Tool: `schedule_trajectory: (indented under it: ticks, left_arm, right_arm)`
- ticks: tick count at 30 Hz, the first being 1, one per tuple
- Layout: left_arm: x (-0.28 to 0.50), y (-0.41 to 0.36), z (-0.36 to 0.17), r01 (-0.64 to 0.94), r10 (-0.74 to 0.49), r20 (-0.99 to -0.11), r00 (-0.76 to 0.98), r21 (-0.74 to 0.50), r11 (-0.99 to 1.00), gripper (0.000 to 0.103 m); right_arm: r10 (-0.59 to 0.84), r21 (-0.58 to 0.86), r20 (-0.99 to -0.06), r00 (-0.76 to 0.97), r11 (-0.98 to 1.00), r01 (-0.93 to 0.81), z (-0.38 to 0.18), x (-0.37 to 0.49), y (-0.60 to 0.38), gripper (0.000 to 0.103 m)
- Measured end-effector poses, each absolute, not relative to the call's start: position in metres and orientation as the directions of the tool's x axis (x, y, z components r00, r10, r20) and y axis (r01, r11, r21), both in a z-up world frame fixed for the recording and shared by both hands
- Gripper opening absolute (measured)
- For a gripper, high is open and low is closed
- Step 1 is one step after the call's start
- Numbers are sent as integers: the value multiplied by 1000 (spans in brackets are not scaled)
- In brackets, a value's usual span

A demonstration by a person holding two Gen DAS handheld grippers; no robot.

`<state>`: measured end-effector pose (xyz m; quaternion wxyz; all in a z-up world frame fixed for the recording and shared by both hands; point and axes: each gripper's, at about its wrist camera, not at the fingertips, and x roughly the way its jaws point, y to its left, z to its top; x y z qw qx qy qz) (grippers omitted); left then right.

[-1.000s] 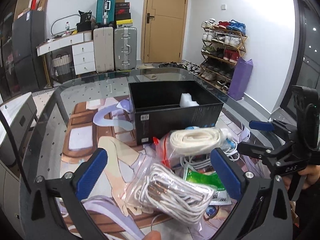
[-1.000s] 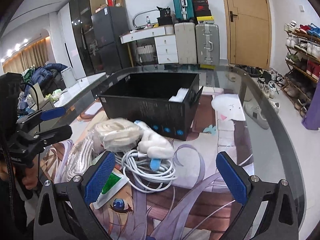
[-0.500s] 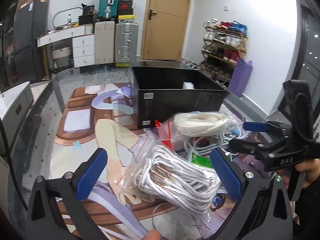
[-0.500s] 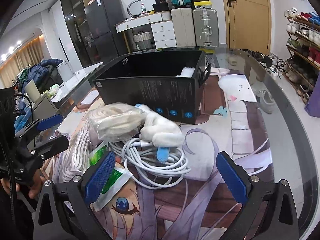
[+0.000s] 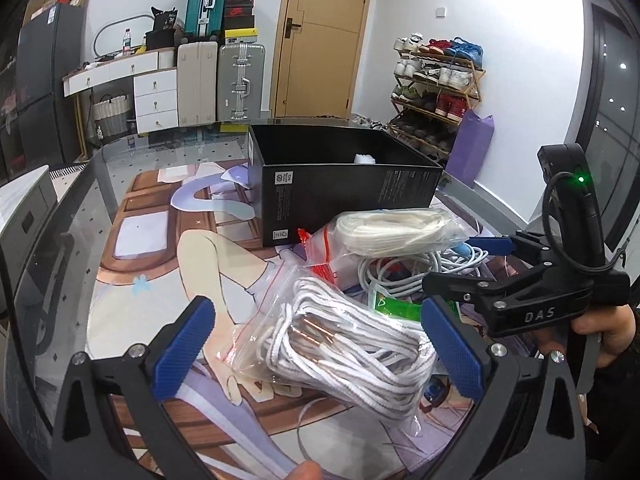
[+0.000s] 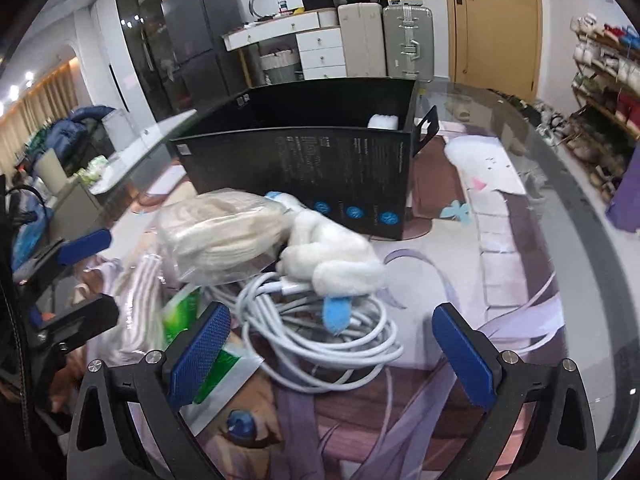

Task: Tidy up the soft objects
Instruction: 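Move the right tool toward the coiled white cable beside the box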

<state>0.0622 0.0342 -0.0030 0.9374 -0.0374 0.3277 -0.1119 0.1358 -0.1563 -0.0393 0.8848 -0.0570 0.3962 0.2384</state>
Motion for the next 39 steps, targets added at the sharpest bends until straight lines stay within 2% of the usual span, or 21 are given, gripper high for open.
schedule_trajectory:
  ticks: [13,29,30,33,36,39]
  left_arm:
    - [64,32,-6,187,-228,-619,751,-133,973,103]
    - [65,31,-7,200,-236,-630,740,-129,971,103]
    - [65,31,-8,199,-234,-631,740,-128,972,103]
    - [64,30,-8,199,-235,-632,738,-129,972,103]
    - [65,30,-8,202,-236,-635,735,-127,971,103]
    - [65,30,-9,203,-238,-637,733,-129,971,103]
  right_arm:
    - [380,125,-720,581,894,-429,-40,144,-194,102]
    - [402,147,-705,584,888,-435,-39,147,-176,102]
    - [402,144,-707,583,888,-438,-39,147,-175,101]
    - [456,188,-685,569,864,-467,-38,146,-174,87]
    - [453,169,-681,576,862,-478,-37,144,-172,83]
    - [464,174,-668,582,858,-484,-37,141,-177,74]
